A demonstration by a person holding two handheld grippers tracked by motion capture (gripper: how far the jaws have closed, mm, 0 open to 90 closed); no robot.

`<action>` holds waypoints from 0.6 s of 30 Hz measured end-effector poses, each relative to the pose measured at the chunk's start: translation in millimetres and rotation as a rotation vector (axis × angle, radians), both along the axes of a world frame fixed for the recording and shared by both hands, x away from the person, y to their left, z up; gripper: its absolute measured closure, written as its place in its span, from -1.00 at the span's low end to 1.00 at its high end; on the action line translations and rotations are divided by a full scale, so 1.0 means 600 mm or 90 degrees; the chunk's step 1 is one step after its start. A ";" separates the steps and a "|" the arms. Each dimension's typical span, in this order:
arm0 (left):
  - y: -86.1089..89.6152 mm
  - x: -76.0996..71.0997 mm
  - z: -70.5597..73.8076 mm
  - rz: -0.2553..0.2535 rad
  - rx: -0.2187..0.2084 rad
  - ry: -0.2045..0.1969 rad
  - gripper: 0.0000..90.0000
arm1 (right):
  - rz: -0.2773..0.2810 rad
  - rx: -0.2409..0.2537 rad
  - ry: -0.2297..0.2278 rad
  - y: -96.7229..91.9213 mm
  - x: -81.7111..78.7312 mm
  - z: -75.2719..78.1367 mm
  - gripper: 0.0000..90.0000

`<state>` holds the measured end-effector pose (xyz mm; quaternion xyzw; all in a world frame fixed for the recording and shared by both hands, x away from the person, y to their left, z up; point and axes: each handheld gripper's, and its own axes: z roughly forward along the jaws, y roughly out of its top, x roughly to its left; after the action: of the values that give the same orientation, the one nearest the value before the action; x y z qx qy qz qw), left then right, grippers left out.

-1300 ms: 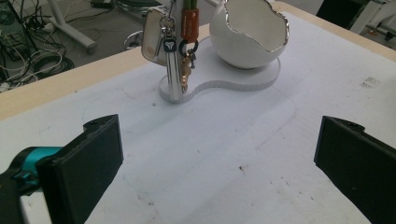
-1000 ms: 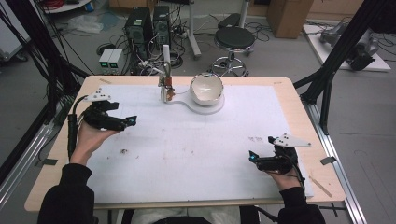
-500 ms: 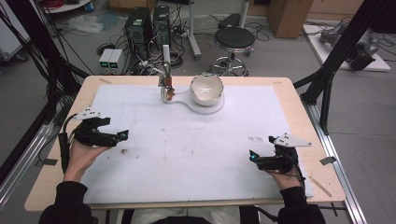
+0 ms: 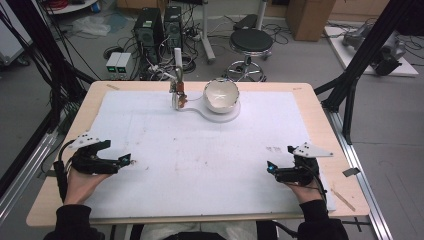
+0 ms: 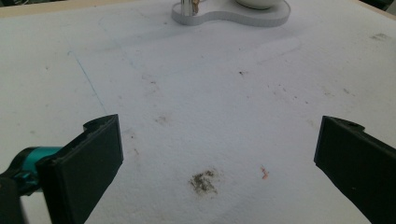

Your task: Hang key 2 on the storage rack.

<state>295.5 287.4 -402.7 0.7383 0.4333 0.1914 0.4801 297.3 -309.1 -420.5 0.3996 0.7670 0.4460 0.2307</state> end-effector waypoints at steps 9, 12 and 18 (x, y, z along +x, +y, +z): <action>0.008 -0.024 -0.014 0.005 0.009 -0.011 -0.96 | 0.001 -0.003 0.001 0.002 0.000 -0.002 -0.95; 0.012 -0.030 -0.016 0.011 0.003 -0.018 -0.96 | 0.000 -0.002 0.001 0.002 0.000 -0.002 -0.95; 0.018 -0.037 -0.025 0.019 -0.001 -0.019 -0.96 | -0.001 -0.002 0.005 0.003 -0.001 -0.003 -0.95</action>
<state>273.3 298.4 -417.8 0.7284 0.4372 0.2091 0.4843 296.8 -307.5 -422.5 0.4016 0.7684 0.4430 0.2282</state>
